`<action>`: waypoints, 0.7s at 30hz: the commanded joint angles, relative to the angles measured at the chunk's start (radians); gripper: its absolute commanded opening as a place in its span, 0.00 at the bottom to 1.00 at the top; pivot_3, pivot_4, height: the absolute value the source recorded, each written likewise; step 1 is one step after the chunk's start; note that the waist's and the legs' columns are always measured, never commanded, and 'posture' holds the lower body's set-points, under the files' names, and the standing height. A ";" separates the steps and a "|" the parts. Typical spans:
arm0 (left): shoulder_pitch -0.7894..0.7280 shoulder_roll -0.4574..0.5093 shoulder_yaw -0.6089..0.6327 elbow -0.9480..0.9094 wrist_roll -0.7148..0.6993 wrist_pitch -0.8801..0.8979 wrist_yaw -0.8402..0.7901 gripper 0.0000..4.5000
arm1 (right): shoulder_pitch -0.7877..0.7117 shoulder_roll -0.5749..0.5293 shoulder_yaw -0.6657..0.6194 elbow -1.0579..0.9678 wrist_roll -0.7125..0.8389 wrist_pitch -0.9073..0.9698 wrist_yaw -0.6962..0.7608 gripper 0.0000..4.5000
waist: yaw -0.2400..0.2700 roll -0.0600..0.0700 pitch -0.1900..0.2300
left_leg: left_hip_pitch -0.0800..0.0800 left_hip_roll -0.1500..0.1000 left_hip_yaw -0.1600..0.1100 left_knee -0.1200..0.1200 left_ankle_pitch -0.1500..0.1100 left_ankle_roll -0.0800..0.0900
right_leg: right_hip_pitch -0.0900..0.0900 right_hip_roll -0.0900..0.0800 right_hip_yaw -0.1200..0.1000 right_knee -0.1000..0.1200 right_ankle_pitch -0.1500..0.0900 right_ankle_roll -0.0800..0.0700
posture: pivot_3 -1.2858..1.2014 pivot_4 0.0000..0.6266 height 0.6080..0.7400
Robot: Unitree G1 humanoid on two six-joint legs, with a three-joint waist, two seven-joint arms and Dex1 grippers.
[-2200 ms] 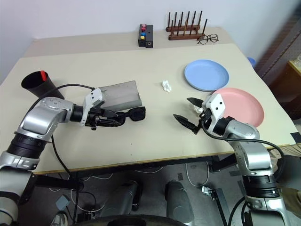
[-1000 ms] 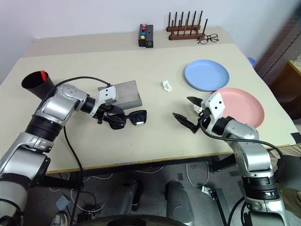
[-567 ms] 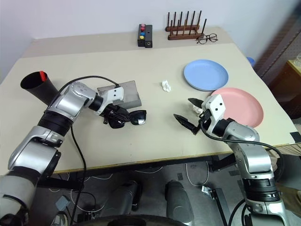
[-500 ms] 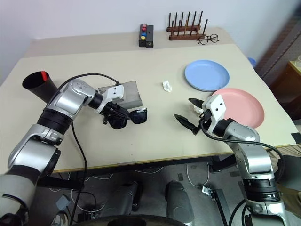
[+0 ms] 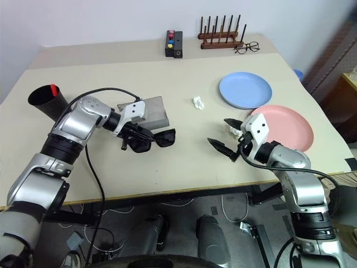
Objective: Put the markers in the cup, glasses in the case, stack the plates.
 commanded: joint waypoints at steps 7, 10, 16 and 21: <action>-0.062 0.043 0.103 -0.006 -0.059 0.032 0.033 0.00 | 0.060 -0.137 -0.057 0.074 0.013 -0.084 0.192 1.00 | -0.002 0.000 0.001 | -0.001 0.000 0.000 0.000 0.000 0.000 | -0.001 0.000 0.000 0.000 0.000 0.000 | 0.52 0.24 1.00; -0.135 0.058 0.144 0.098 -0.065 -0.002 0.054 0.00 | 0.054 -0.162 -0.074 0.079 0.061 -0.082 0.272 1.00 | -0.001 -0.001 0.002 | -0.002 0.000 0.000 0.001 0.000 0.000 | -0.002 0.000 -0.001 0.000 0.000 0.000 | 0.52 0.24 1.00; -0.251 0.092 0.140 0.297 -0.026 -0.069 0.020 0.00 | 0.011 -0.172 -0.068 0.039 0.139 -0.026 0.348 1.00 | -0.003 -0.001 0.002 | -0.002 0.000 0.000 0.000 0.000 0.000 | -0.001 0.000 -0.001 -0.001 0.000 0.001 | 0.52 0.24 1.00; -0.296 0.098 0.114 0.417 0.024 -0.152 -0.032 0.00 | -0.038 -0.153 -0.039 0.045 0.125 -0.016 0.334 1.00 | -0.001 -0.002 0.002 | -0.002 0.000 0.000 0.000 0.000 0.001 | -0.002 0.000 -0.001 -0.001 0.000 0.001 | 0.52 0.24 1.00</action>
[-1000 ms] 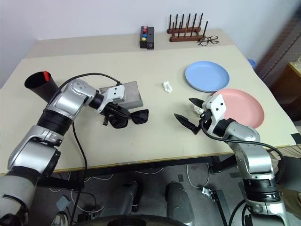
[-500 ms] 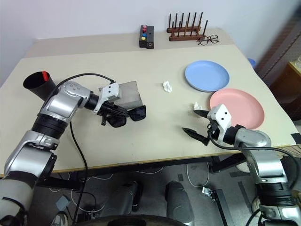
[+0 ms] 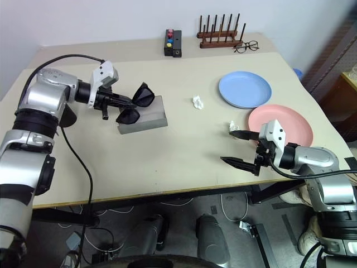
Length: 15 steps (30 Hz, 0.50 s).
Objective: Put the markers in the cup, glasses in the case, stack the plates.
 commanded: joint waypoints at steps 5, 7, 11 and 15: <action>-0.081 -0.002 -0.037 0.117 0.078 -0.140 -0.040 0.00 | -0.066 0.014 0.027 -0.037 0.002 0.014 -0.029 1.00 | 0.002 0.000 0.000 | -0.001 0.000 0.000 0.000 0.000 0.000 | -0.001 0.000 0.000 0.000 0.000 0.000 | 0.52 0.24 1.00; -0.095 -0.011 -0.047 0.155 0.100 -0.182 -0.044 0.00 | -0.073 0.016 0.033 -0.044 0.004 0.020 -0.035 1.00 | 0.002 -0.001 0.000 | -0.001 0.000 0.000 0.000 0.000 0.000 | -0.001 0.000 0.000 0.000 0.000 0.000 | 0.52 0.24 1.00; -0.130 -0.031 -0.069 0.231 0.152 -0.268 -0.050 0.00 | -0.078 0.020 0.039 -0.054 0.006 0.028 -0.041 1.00 | 0.002 -0.001 0.000 | -0.001 0.000 0.000 0.000 0.000 0.000 | -0.001 0.000 0.000 0.000 0.000 0.000 | 0.52 0.24 1.00; -0.174 -0.060 -0.085 0.309 0.195 -0.344 -0.031 0.00 | -0.086 0.027 0.044 -0.052 -0.001 0.026 -0.050 1.00 | -0.001 -0.001 0.000 | -0.001 0.000 0.000 0.000 0.000 0.000 | -0.001 0.000 0.000 0.000 0.000 0.000 | 0.52 0.24 1.00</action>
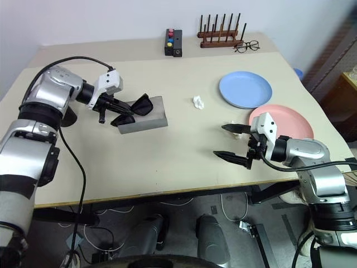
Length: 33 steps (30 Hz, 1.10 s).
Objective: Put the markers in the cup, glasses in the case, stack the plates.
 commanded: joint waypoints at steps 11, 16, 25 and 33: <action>-0.156 -0.050 0.002 0.157 0.097 -0.125 0.073 0.00 | 0.000 0.010 -0.014 -0.052 0.007 -0.007 -0.036 1.00 | 0.001 -0.001 0.001 | -0.001 -0.001 0.000 0.003 -0.001 0.002 | 0.000 0.000 -0.001 0.000 -0.001 0.002 | 0.52 0.24 1.00; -0.145 -0.057 -0.006 0.166 0.117 -0.140 0.039 0.00 | 0.015 0.011 -0.018 -0.058 0.006 -0.014 -0.048 1.00 | -0.002 -0.002 0.001 | -0.001 -0.002 0.000 0.003 -0.002 0.003 | 0.000 -0.001 -0.001 0.001 -0.001 0.003 | 0.52 0.24 1.00; -0.123 -0.069 -0.013 0.168 0.148 -0.152 -0.001 0.00 | 0.043 0.011 -0.027 -0.073 0.010 -0.020 -0.063 1.00 | 0.000 -0.002 0.001 | -0.001 -0.002 0.000 0.004 -0.002 0.004 | 0.001 -0.002 -0.001 0.001 -0.001 0.004 | 0.52 0.24 1.00; -0.108 -0.070 -0.026 0.167 0.174 -0.160 -0.017 0.00 | 0.060 0.014 -0.028 -0.074 0.009 -0.030 -0.068 1.00 | -0.001 -0.002 0.001 | -0.001 -0.002 0.000 0.004 -0.002 0.004 | 0.001 -0.002 -0.001 0.001 -0.001 0.004 | 0.52 0.24 1.00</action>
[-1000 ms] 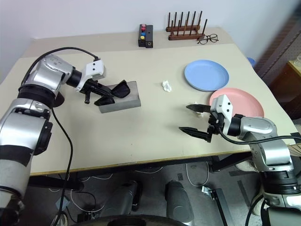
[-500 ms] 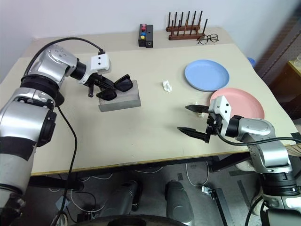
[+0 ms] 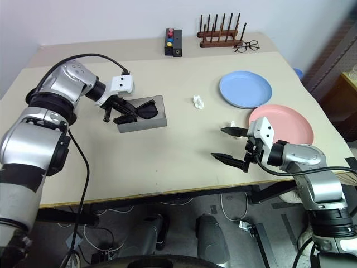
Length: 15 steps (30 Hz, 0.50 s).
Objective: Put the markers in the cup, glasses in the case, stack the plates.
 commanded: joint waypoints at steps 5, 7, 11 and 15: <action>0.012 0.011 -0.006 -0.019 0.008 -0.009 -0.054 0.00 | 0.006 0.003 -0.034 -0.028 0.012 -0.028 0.000 1.00 | -0.001 0.000 0.000 | 0.000 0.000 0.000 0.000 0.000 0.000 | 0.000 0.000 0.000 0.000 0.000 0.000 | 0.52 0.24 1.00; 0.018 0.012 -0.003 -0.026 0.004 -0.007 -0.064 0.00 | 0.005 0.003 -0.033 -0.022 0.010 -0.031 0.001 1.00 | -0.002 0.000 0.000 | 0.000 0.000 0.000 0.000 0.000 0.000 | 0.000 0.000 0.000 0.000 0.000 0.000 | 0.52 0.24 1.00; 0.042 0.016 0.011 -0.052 -0.016 0.005 -0.091 0.00 | 0.000 0.003 -0.030 -0.010 0.007 -0.037 0.004 1.00 | -0.002 0.000 0.000 | 0.000 0.000 0.000 0.000 0.000 0.000 | 0.000 0.000 0.000 0.000 0.000 0.000 | 0.52 0.24 1.00; 0.069 0.026 0.018 -0.080 -0.029 0.013 -0.095 0.00 | -0.015 0.005 -0.024 0.010 0.003 -0.041 0.011 1.00 | -0.002 0.000 0.000 | 0.000 0.000 0.000 0.000 0.000 0.000 | 0.000 0.000 0.000 0.000 0.000 0.000 | 0.52 0.24 1.00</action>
